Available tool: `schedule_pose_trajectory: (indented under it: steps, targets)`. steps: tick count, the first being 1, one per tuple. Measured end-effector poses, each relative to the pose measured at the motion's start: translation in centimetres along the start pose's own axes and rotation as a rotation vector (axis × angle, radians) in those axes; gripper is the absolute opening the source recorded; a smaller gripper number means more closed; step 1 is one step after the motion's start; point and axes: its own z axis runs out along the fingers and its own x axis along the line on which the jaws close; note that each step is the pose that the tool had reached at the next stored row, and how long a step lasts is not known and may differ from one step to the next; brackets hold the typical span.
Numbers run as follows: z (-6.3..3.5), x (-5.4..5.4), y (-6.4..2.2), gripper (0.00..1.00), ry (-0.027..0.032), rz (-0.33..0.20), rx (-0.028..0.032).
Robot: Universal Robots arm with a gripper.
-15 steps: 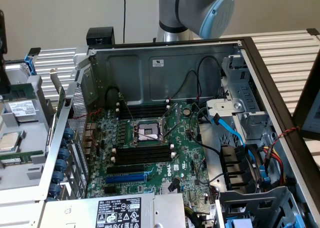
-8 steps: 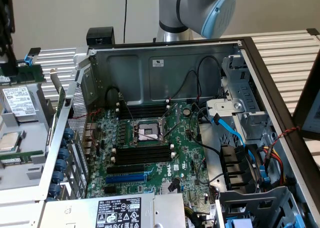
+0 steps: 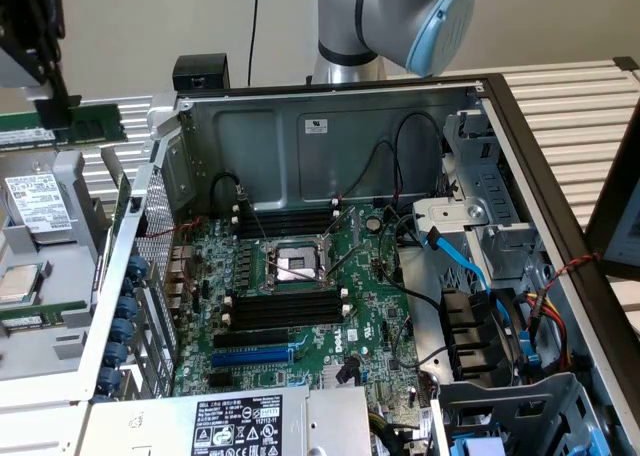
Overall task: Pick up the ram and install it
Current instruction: 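Pick up the ram and move it above insertion slot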
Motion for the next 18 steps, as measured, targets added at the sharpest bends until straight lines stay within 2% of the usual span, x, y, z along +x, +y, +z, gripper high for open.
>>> schedule_pose_trajectory:
  steps: [6,18]
  targets:
    - [-0.08,0.0,-2.71,0.13,-0.0037,0.000,-0.0001]
    - [-0.16,0.1,-8.18,0.13,-0.0044,0.000,-0.0001]
